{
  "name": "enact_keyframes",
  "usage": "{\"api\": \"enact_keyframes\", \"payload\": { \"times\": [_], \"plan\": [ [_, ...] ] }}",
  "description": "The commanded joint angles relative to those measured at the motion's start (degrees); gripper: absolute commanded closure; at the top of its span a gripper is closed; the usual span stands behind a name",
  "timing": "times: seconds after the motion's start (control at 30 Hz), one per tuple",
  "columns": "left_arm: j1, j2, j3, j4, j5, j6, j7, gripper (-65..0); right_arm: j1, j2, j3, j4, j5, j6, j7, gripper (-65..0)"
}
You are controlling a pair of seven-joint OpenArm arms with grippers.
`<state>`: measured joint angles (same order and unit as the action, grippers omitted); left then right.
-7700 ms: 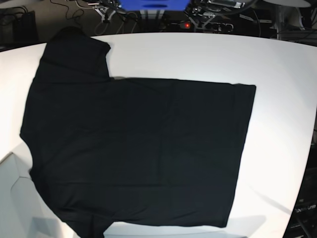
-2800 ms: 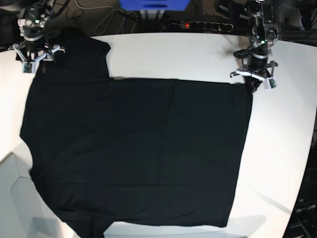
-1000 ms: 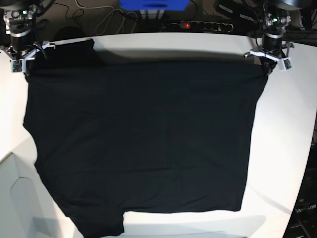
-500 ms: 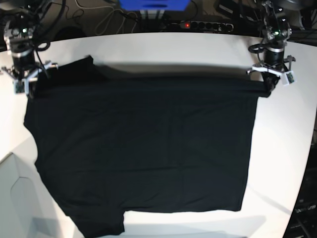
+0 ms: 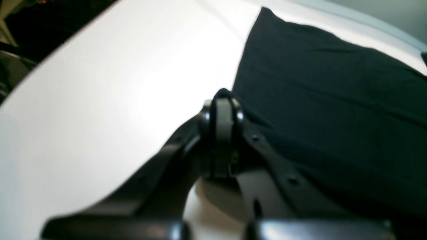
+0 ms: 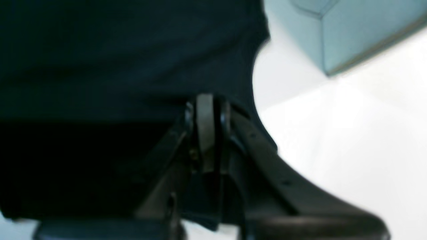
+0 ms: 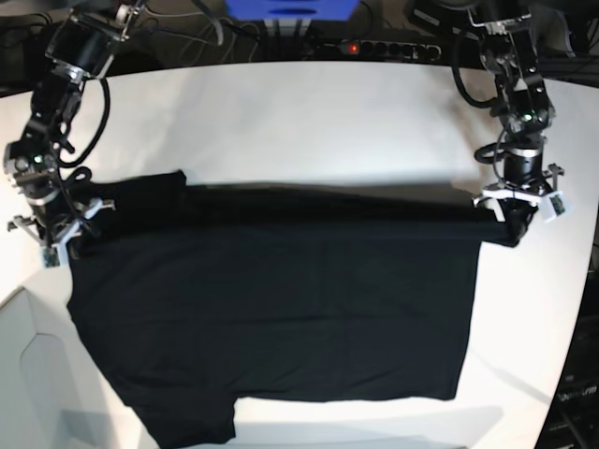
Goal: Fold the T-shirt properly
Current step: 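Drag the held shoulder edge across the shirt toward the hem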
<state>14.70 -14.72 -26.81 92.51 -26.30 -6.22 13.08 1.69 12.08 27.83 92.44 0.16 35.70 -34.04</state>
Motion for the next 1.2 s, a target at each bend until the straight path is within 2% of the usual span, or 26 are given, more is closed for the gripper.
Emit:
{"api": "enact_keyframes", "payload": {
  "times": [0.0,0.17,0.33,0.57,0.67,0.8,1.03,1.17],
  "plan": [
    [-1.6,-0.8,0.0,-0.3,-0.1,0.3,-1.7,0.0,2.1,1.4,-0.5,-0.4,0.2,-0.2,1.4,0.0],
    [-5.9,-0.6,0.1,-5.3,-0.1,0.3,-1.6,0.0,7.6,2.6,-3.1,-7.2,0.1,-0.3,1.8,0.0],
    [-9.5,-0.8,0.1,-8.0,-0.1,0.0,4.5,0.0,12.5,3.3,-5.1,-12.8,-0.2,-0.4,1.8,0.0],
    [-12.4,-0.6,0.1,-10.5,-0.1,-0.1,5.6,0.0,19.4,2.8,-5.1,-20.4,-5.4,-0.4,2.2,0.0],
    [-12.8,-0.7,0.1,-12.1,-0.1,-0.1,5.6,0.0,21.8,3.0,-5.1,-25.0,-7.0,-0.4,4.6,0.0],
    [-13.9,-0.8,0.1,-14.4,-0.1,-0.1,5.6,0.0,22.3,3.0,-5.4,-26.5,-7.7,-0.4,6.5,0.0],
    [-16.2,-0.4,0.1,-16.2,-0.1,-0.1,5.6,0.0,21.9,2.8,-9.9,-26.8,-7.7,-0.4,7.3,0.0],
    [-18.0,-1.4,3.6,-17.5,-0.1,0.2,5.6,0.0,21.9,2.4,-10.6,-26.8,-7.7,-0.4,7.2,0.0]
  ]
}}
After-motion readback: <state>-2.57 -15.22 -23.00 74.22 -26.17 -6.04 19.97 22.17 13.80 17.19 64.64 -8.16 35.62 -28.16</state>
